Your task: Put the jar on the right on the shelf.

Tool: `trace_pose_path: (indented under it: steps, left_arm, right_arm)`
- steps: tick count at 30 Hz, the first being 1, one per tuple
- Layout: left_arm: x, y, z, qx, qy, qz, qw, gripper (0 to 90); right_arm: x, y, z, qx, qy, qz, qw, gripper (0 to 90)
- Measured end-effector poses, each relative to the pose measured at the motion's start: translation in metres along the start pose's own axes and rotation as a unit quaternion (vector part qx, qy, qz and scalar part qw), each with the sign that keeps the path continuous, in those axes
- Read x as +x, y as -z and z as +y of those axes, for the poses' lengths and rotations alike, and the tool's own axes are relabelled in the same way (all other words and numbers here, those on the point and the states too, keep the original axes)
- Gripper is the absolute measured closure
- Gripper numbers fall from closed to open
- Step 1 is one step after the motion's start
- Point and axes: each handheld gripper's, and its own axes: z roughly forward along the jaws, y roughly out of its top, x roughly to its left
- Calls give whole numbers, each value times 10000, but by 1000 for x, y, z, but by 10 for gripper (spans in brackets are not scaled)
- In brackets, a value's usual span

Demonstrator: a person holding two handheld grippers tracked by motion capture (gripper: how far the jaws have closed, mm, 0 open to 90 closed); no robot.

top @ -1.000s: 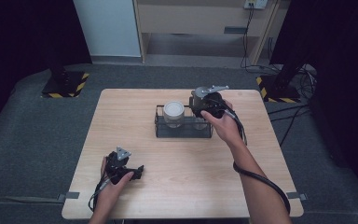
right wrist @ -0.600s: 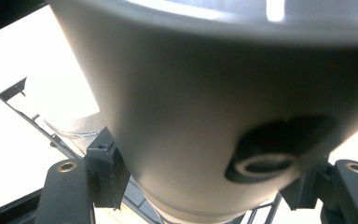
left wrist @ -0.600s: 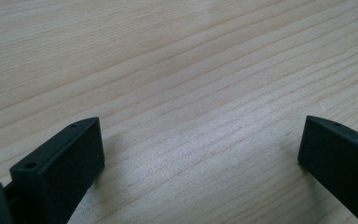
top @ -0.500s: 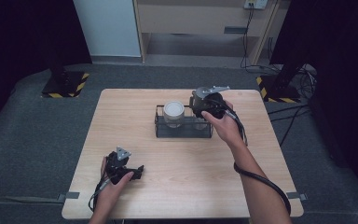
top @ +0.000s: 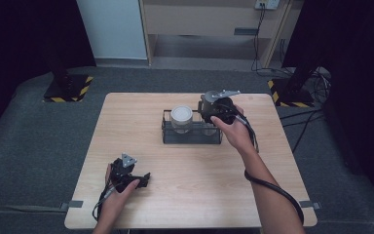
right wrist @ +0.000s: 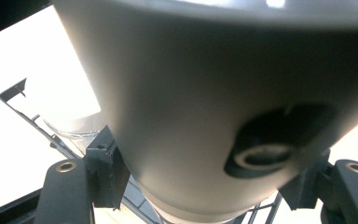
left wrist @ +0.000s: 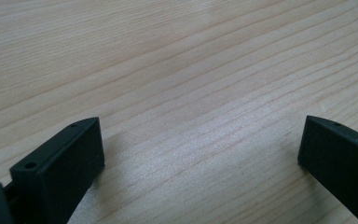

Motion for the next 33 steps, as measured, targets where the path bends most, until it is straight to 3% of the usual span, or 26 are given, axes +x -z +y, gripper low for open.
trace_pose_path:
  steps: [27,33]
  left_arm:
    - [0,0,0,2,-2,-1,10000,0]
    - [0,0,0,11,-13,-2,10000,0]
  right_arm:
    - [-1,0,0,-68,-27,-30,10000,277]
    - [-1,2,-1,-117,-52,-36,9999,196]
